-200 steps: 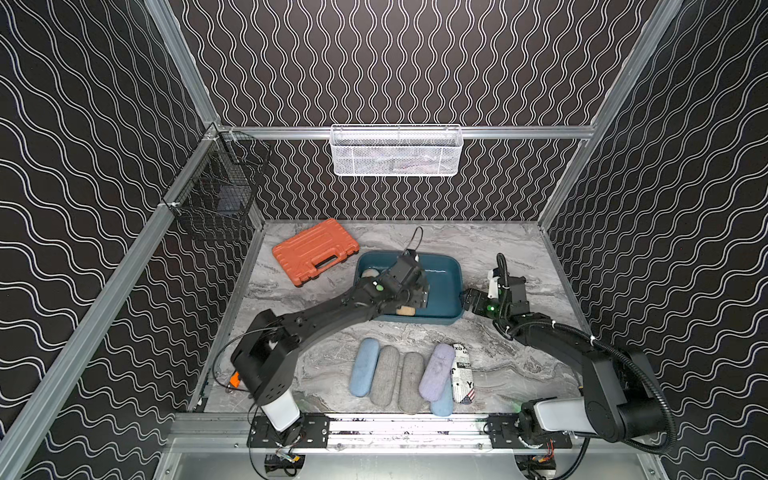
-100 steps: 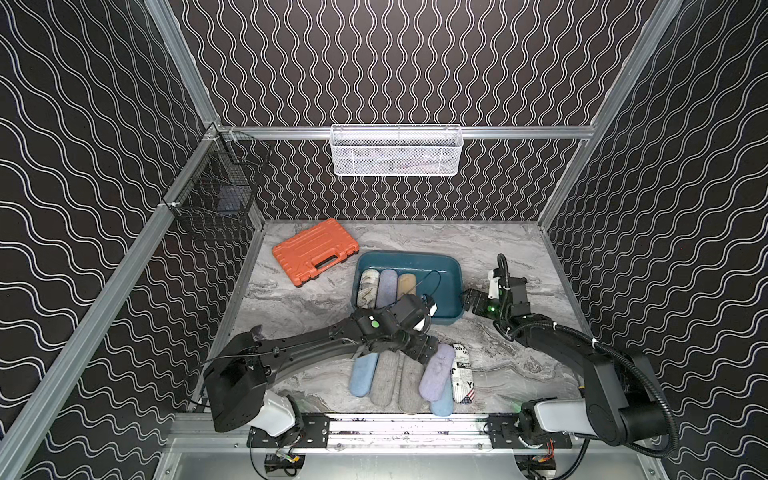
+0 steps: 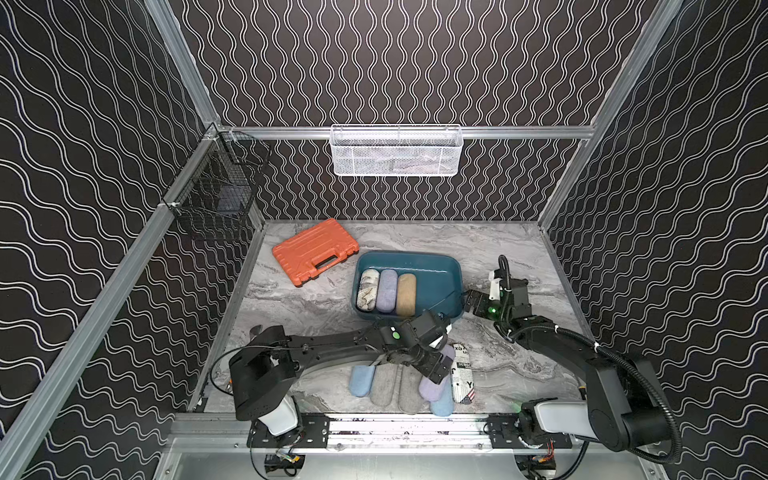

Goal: Put the glasses cases into the storage boxes
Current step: Pick up the glasses case.

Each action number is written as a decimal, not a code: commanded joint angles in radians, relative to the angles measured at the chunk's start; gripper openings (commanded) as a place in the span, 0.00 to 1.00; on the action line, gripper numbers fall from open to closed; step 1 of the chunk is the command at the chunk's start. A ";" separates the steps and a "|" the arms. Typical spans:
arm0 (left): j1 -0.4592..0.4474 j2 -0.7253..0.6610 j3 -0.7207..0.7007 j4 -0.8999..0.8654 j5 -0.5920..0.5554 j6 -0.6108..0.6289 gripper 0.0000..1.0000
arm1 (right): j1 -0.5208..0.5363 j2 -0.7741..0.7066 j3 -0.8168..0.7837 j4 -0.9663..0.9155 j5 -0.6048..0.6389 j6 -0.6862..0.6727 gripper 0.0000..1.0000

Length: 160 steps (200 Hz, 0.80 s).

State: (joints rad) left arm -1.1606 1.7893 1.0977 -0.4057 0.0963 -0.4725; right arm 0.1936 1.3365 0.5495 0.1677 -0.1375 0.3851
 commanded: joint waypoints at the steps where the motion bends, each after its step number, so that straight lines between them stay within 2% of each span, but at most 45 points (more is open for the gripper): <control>1: -0.017 0.025 0.019 0.017 -0.015 -0.025 0.98 | -0.001 -0.008 -0.005 0.019 -0.007 0.015 1.00; 76: -0.045 0.080 0.054 -0.023 -0.083 -0.038 0.99 | -0.001 -0.016 -0.010 0.022 -0.011 0.018 1.00; 160: -0.055 0.110 0.063 -0.035 -0.116 -0.055 0.91 | 0.000 -0.017 -0.011 0.022 -0.010 0.017 1.00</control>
State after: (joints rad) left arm -1.2110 1.8927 1.1522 -0.4446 0.0036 -0.5205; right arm 0.1936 1.3216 0.5381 0.1699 -0.1410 0.3855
